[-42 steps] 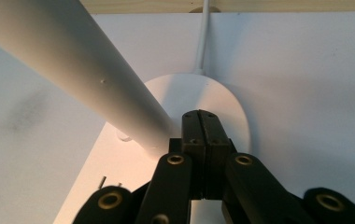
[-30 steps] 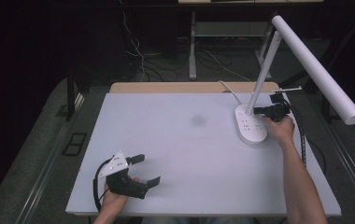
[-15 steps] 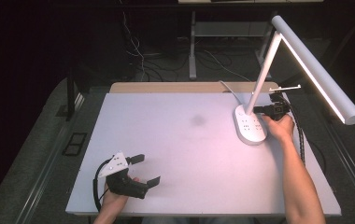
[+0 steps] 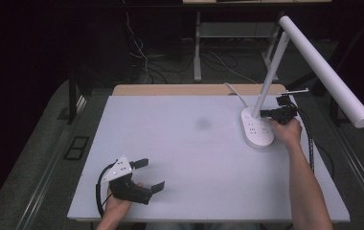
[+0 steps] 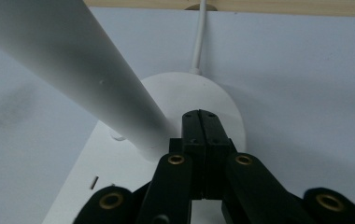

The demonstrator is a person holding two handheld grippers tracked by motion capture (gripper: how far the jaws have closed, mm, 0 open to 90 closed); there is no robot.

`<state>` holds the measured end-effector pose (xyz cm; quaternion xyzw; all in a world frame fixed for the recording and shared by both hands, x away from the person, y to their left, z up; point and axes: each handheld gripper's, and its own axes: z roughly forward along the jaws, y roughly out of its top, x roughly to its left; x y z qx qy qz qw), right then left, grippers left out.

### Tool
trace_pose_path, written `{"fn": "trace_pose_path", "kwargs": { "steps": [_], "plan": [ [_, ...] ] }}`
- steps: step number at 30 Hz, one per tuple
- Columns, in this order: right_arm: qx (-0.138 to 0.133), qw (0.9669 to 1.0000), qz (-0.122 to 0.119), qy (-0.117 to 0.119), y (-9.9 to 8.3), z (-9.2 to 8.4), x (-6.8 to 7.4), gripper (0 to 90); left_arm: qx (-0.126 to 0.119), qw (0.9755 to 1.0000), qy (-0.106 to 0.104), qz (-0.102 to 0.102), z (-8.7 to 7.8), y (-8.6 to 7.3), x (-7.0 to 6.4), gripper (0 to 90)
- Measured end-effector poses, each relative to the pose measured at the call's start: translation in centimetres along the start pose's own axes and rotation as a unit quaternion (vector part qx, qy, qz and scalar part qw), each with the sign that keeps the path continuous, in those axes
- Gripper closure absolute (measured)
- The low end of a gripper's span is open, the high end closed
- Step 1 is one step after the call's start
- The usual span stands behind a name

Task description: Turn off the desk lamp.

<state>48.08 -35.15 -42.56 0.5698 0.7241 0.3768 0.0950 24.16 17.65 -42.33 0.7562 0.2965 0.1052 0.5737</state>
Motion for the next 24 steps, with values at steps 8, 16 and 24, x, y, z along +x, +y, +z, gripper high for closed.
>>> {"fn": "trace_pose_path", "kwargs": {
  "steps": [8, 16, 24],
  "plan": [
    [0.000, 0.9999, -0.005, -0.015, 0.3, -0.7, 0.4, 90.0, 0.000, 1.0000, 0.000, -0.001, 0.0, 0.0, 0.1, 0.0],
    [-0.023, 0.9996, -0.012, -0.007, 0.5, -2.7, 0.4, 90.0, -0.002, 1.0000, -0.001, 0.000, 0.0, 0.1, 0.0, 0.0],
    [-0.031, 0.9994, -0.018, -0.001, 0.4, -4.1, 1.5, 90.0, -0.004, 1.0000, -0.001, -0.001, -0.1, 0.1, 0.0, 0.0]
  ]
}}
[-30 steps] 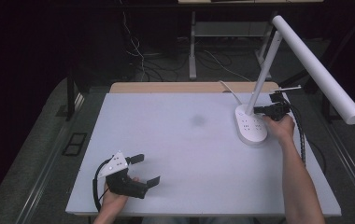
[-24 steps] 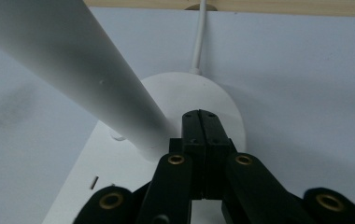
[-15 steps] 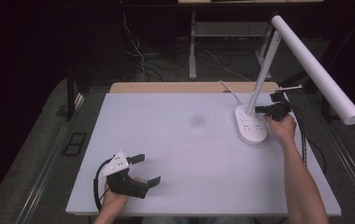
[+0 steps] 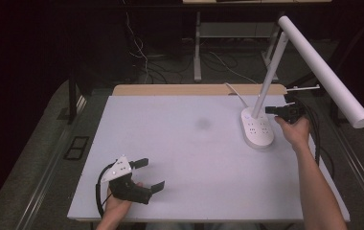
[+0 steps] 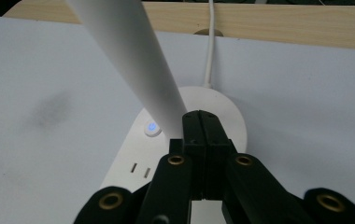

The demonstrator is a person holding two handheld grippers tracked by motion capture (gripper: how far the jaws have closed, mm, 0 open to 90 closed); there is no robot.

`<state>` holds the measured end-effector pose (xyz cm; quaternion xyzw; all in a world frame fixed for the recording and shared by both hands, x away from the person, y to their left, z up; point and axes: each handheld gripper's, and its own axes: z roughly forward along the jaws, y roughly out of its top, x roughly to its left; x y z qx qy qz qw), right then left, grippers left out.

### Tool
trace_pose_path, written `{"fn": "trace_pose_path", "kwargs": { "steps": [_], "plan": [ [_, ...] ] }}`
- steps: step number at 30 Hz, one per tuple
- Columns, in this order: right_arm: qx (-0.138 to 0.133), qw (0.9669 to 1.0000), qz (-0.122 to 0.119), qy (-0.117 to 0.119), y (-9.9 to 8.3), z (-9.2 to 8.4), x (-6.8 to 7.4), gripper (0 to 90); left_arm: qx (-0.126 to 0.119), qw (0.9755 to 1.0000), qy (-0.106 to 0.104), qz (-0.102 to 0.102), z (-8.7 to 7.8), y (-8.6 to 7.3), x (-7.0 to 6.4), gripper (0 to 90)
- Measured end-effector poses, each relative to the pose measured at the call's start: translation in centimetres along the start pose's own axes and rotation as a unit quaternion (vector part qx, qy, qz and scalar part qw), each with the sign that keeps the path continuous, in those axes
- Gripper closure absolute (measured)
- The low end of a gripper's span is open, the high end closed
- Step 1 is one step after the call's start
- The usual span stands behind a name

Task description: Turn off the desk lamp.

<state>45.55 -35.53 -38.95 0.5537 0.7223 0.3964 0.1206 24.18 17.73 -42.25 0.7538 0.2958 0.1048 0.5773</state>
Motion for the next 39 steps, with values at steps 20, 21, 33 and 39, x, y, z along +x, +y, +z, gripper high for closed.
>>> {"fn": "trace_pose_path", "kwargs": {
  "steps": [20, 21, 33, 39],
  "plan": [
    [-0.042, 0.9987, 0.008, 0.028, -2.9, -5.3, 2.5, 88.7, -0.003, 1.0000, 0.000, 0.001, -0.1, 0.1, 0.0, 0.0],
    [-0.045, 0.9983, 0.007, 0.036, -3.2, -5.7, 2.8, 88.6, -0.003, 1.0000, 0.000, 0.001, -0.1, 0.1, 0.0, 0.0],
    [-0.062, 0.9952, 0.010, 0.075, -5.2, -7.8, 5.2, 67.8, -0.004, 1.0000, 0.000, 0.001, -0.1, 0.1, 0.0, 0.0],
    [-0.073, 0.9930, 0.000, 0.093, -6.4, -8.4, 6.5, 50.6, -0.005, 1.0000, -0.001, 0.001, -0.1, 0.1, 0.0, 0.0]
  ]
}}
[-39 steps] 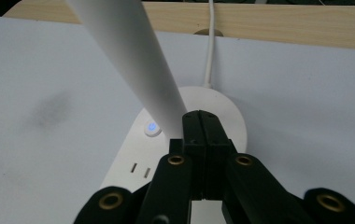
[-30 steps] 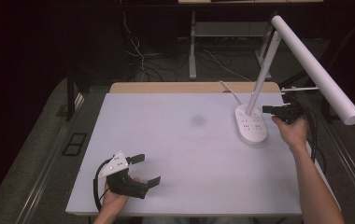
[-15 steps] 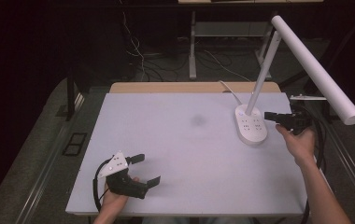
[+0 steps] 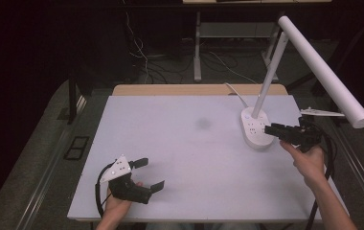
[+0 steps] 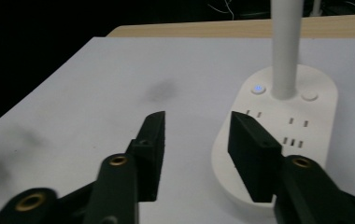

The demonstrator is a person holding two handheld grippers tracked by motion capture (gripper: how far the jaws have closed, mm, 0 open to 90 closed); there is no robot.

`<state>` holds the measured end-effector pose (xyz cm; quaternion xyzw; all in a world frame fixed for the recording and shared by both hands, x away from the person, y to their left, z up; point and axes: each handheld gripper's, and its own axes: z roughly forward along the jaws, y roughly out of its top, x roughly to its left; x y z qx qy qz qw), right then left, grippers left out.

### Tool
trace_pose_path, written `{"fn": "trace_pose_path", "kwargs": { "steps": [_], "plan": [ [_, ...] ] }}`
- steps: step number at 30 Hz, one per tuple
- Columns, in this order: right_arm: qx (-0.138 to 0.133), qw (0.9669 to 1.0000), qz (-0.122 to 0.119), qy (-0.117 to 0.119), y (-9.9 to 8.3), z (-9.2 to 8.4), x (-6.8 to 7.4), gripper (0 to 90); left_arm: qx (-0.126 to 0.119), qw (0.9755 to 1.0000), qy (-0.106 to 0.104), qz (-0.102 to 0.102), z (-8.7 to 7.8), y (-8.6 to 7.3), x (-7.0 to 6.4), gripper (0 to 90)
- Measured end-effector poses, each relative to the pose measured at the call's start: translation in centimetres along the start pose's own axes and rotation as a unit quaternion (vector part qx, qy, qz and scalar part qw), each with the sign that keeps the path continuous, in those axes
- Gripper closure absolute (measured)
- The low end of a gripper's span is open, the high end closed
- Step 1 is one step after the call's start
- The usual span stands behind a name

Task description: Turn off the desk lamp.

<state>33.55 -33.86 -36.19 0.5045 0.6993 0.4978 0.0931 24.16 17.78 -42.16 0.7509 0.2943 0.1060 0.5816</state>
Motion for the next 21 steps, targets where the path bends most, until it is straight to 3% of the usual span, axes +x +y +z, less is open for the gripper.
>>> {"fn": "trace_pose_path", "kwargs": {
  "steps": [4, 6, 8, 9, 14, 21],
  "plan": [
    [-0.003, 0.9999, -0.014, 0.005, -0.7, -0.2, 1.1, 32.6, -0.001, 1.0000, 0.000, 0.001, 0.0, 0.0, -0.1, 0.0],
    [0.001, 0.9996, -0.027, 0.007, -1.1, -0.2, 1.8, 15.7, -0.001, 1.0000, 0.000, 0.001, 0.0, 0.0, -0.1, 0.0],
    [0.001, 0.9993, -0.036, 0.006, -1.5, -0.3, 2.4, 11.0, -0.001, 1.0000, 0.001, 0.001, 0.0, 0.0, -0.1, 0.0],
    [0.005, 0.9989, -0.044, 0.014, -1.9, -0.2, 3.0, 0.9, -0.001, 1.0000, 0.001, 0.000, 0.0, 0.0, 0.0, 0.0],
    [0.014, 0.9969, -0.075, 0.021, -3.2, -0.2, 4.6, 0.6, -0.002, 1.0000, 0.001, 0.002, -0.1, 0.0, 0.0, 0.0],
    [0.027, 0.9949, -0.085, 0.046, -5.2, 0.4, 6.0, 0.6, -0.001, 1.0000, 0.002, 0.003, -0.1, 0.0, -0.1, 0.0]
  ]
}}
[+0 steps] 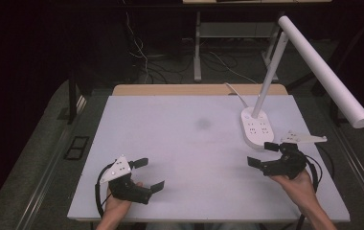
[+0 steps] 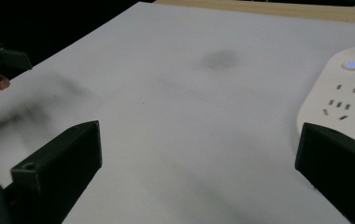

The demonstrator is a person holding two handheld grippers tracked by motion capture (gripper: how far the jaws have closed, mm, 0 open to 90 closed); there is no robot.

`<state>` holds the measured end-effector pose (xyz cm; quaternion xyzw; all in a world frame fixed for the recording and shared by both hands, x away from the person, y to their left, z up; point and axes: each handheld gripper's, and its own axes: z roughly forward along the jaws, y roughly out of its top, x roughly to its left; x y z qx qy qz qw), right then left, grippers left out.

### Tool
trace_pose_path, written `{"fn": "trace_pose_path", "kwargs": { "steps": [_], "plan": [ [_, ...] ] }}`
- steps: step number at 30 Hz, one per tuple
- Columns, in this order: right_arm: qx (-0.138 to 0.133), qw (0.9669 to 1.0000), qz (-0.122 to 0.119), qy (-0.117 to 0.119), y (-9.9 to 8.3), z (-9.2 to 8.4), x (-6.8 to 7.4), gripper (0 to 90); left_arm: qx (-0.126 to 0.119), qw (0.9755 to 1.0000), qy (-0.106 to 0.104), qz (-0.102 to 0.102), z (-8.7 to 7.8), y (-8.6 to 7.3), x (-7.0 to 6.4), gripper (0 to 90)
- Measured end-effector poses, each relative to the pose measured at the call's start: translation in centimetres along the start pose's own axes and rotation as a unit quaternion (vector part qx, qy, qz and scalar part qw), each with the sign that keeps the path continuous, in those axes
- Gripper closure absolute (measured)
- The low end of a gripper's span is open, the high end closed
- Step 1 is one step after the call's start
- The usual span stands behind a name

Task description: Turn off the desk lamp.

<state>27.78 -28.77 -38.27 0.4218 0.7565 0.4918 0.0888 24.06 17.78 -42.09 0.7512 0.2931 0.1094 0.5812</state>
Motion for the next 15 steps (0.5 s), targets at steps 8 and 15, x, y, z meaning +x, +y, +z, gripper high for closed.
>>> {"fn": "trace_pose_path", "kwargs": {
  "steps": [8, 15],
  "plan": [
    [0.009, 0.9998, 0.001, 0.015, -2.1, 0.7, 0.9, 0.6, 0.001, 1.0000, -0.001, 0.001, 0.0, 0.0, 0.0, 0.0],
    [0.026, 0.9994, 0.005, 0.021, -3.9, 1.3, 1.2, 0.7, 0.002, 1.0000, -0.001, 0.000, 0.0, 0.0, 0.0, 0.0]
  ]
}}
